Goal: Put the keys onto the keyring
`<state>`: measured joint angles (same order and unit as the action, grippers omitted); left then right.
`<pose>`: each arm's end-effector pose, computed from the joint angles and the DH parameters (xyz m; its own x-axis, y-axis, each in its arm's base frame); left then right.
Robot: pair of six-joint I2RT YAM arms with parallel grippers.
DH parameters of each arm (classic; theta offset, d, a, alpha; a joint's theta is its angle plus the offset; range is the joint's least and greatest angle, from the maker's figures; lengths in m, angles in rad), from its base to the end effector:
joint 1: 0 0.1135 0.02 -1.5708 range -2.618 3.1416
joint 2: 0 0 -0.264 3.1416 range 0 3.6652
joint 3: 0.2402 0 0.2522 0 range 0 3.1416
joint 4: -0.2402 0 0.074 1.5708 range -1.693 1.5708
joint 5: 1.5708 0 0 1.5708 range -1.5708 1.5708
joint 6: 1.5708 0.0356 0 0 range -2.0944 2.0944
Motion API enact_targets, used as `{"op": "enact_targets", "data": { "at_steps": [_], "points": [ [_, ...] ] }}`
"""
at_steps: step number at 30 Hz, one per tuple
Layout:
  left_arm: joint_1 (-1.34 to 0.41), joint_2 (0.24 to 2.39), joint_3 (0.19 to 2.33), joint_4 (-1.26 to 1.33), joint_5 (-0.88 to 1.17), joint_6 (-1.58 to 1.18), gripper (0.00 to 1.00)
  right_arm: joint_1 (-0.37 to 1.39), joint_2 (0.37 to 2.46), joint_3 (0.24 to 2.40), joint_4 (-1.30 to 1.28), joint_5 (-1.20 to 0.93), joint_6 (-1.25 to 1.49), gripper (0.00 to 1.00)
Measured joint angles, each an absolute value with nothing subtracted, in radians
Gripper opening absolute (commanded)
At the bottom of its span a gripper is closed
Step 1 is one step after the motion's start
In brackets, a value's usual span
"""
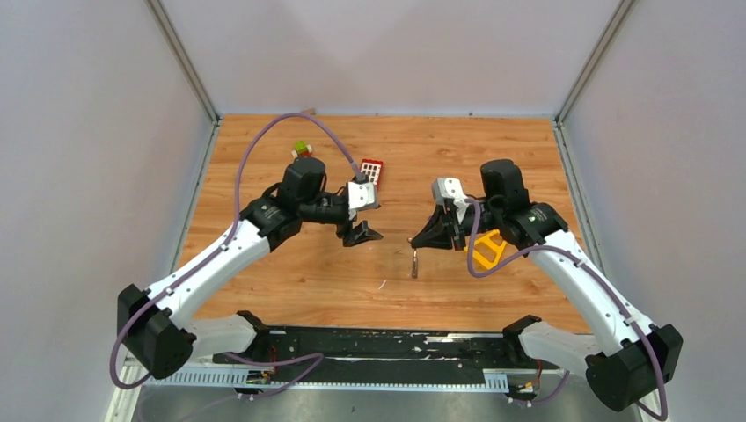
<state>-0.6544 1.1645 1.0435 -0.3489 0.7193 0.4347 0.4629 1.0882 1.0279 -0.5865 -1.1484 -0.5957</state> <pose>0.1888 -0.1744 0.3404 0.0633 0.3507 -0.9343 0.9893 0.1010 0.1049 0.1790 0.1256 0.3391 0.0218 -0.2462 -0.9690 -0.9932 -0.1164 0.0072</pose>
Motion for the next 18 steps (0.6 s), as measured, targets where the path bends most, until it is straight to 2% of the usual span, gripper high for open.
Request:
{"op": "enact_targets", "data": {
  "at_steps": [9, 18],
  "points": [
    [-0.654, 1.312, 1.079, -0.355, 0.725, 0.468, 0.77, 0.457, 1.060, 1.042, -0.825, -1.222, -0.780, 0.00],
    [-0.676, 1.419, 1.090, -0.327, 0.704, 0.459, 0.78, 0.457, 0.986, 1.042, -0.920, -1.248, -0.867, 0.00]
  ]
}}
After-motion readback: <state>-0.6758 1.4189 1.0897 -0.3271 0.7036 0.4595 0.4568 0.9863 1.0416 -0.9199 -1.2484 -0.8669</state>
